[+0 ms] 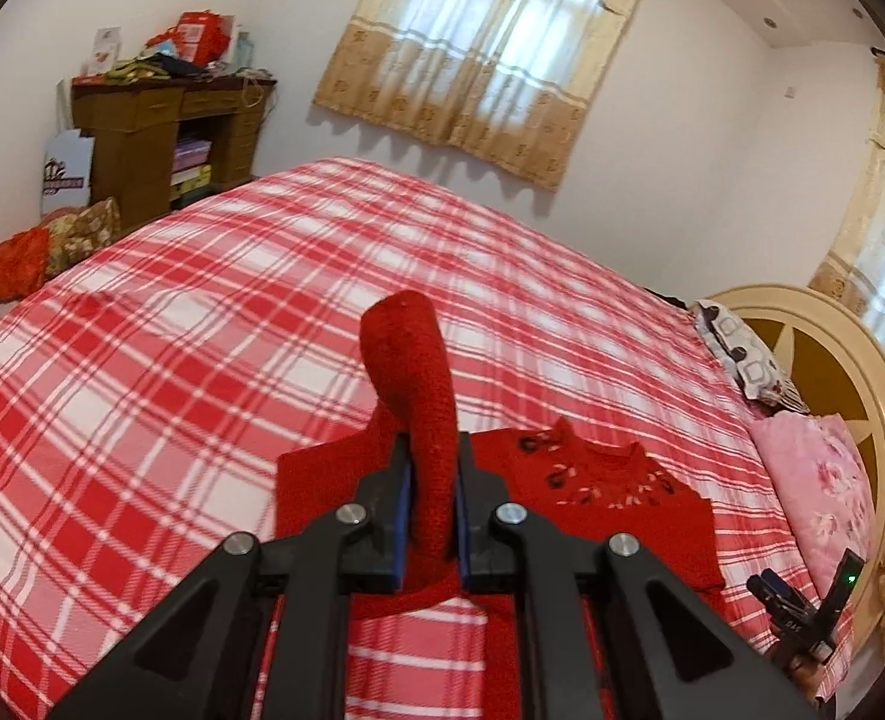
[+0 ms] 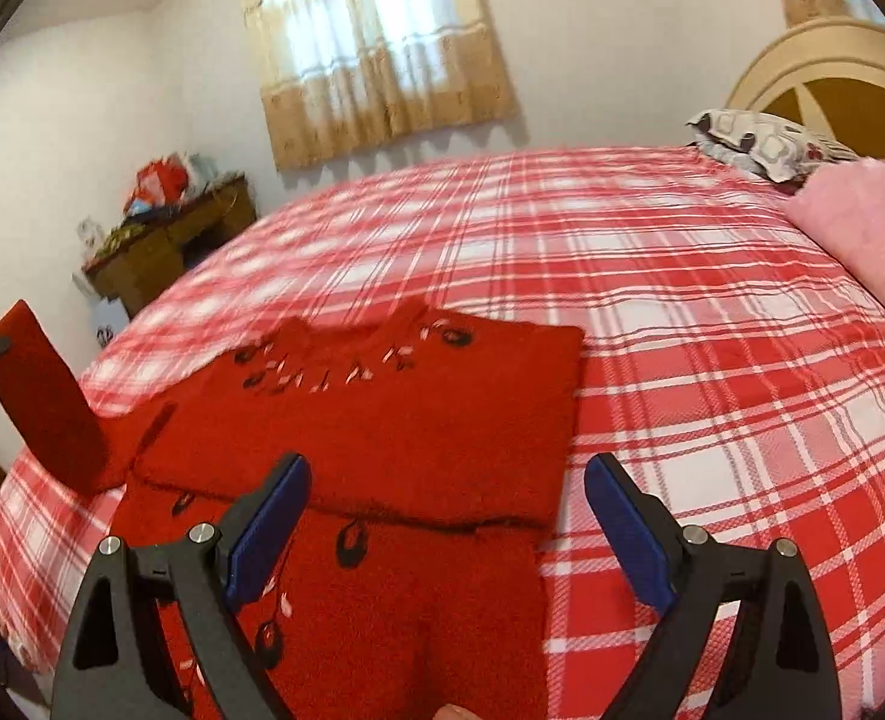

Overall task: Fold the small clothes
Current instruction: 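Lift the sleeve with the left tool, fold it across the body, release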

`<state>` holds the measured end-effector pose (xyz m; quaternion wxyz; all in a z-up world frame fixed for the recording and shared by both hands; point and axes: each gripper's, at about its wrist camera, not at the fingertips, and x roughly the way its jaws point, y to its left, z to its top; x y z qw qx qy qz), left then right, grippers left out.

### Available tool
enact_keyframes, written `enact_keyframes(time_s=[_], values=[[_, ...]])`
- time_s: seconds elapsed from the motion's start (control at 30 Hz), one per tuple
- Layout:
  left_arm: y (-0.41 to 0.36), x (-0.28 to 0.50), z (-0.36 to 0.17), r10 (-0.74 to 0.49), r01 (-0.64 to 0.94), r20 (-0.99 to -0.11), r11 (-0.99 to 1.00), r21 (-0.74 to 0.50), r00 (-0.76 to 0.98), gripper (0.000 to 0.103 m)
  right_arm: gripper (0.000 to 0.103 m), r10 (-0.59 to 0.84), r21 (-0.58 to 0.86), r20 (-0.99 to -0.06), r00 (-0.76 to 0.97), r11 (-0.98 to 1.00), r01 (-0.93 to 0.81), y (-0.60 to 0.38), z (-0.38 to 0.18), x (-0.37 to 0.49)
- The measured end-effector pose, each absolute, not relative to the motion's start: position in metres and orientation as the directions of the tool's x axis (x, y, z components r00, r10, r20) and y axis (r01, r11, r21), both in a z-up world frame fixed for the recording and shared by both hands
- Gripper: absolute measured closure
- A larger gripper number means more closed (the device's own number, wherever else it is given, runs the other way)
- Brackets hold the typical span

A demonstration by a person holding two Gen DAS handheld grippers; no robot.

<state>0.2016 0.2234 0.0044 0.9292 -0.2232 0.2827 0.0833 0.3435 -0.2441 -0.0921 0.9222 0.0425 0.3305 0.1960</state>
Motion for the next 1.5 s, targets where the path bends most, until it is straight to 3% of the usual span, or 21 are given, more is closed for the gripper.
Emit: enact_keyframes(time_s=[0.63,1.03,1.2,1.5], values=[[0.144,0.266,0.067,-0.081,-0.125,-0.471,0.912,-0.39,0.879,0.091,0.01,0.351,0.24,-0.508,0.787,0.935,-0.262,-0.266,-0.094,0.339],[0.08,0.287,0.099,-0.139,-0.006,-0.413,0.944,-0.331,0.9,0.091,0.01,0.354,0.237,-0.542,0.762,0.934,-0.266,-0.261,-0.104,0.342],[0.047,0.299,0.079,-0.156,0.027,-0.445,0.959,-0.283,0.882,0.091,0.01,0.343,0.235,-0.553,0.759,0.939,-0.253,-0.261,-0.108,0.343],[-0.053,0.333,-0.011,-0.148,0.089,-0.548,0.987,-0.133,0.823,0.091,0.01,0.235,0.241,-0.564,0.792,0.964,-0.114,-0.281,-0.116,0.351]])
